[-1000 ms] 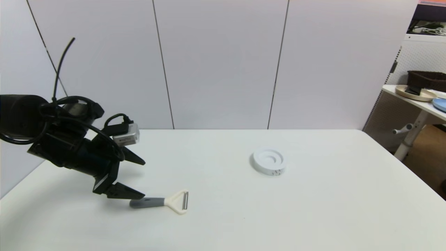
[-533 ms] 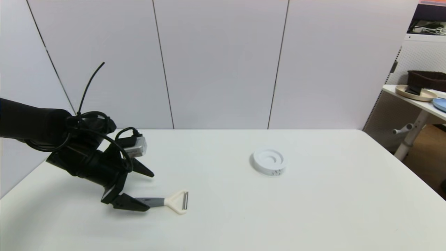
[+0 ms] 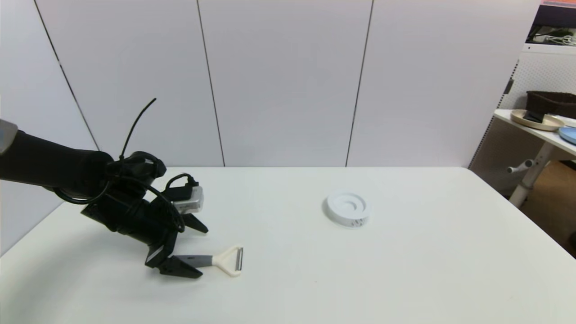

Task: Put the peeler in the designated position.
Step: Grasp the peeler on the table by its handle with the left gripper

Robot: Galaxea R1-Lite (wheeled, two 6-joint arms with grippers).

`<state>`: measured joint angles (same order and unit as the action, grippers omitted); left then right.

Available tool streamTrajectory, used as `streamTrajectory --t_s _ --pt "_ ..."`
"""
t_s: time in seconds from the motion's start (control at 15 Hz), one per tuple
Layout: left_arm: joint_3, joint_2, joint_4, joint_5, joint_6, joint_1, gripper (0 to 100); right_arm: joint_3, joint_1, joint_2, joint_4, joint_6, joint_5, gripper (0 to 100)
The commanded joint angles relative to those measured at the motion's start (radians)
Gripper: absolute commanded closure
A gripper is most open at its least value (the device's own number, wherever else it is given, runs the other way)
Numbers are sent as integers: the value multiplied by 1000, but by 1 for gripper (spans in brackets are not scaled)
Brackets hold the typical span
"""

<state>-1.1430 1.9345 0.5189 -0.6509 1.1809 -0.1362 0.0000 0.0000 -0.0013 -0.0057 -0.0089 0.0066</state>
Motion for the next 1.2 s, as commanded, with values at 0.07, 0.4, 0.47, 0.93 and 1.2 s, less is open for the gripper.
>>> streamTrajectory --t_s 0.07,0.4,0.47,0.93,1.2 --pt "23 0 -27 -3 5 -6 0 0 0 0 0 0 1 0" --pt "58 1 -39 8 5 -6 0 0 0 0 0 0 1 0" --pt "60 1 -53 14 6 -6 0 0 0 0 0 0 1 0" --pt "72 3 -71 14 5 -6 0 0 0 0 0 0 1 0" --pt "72 8 -71 13 5 -8 0 0 0 0 0 0 1 0"
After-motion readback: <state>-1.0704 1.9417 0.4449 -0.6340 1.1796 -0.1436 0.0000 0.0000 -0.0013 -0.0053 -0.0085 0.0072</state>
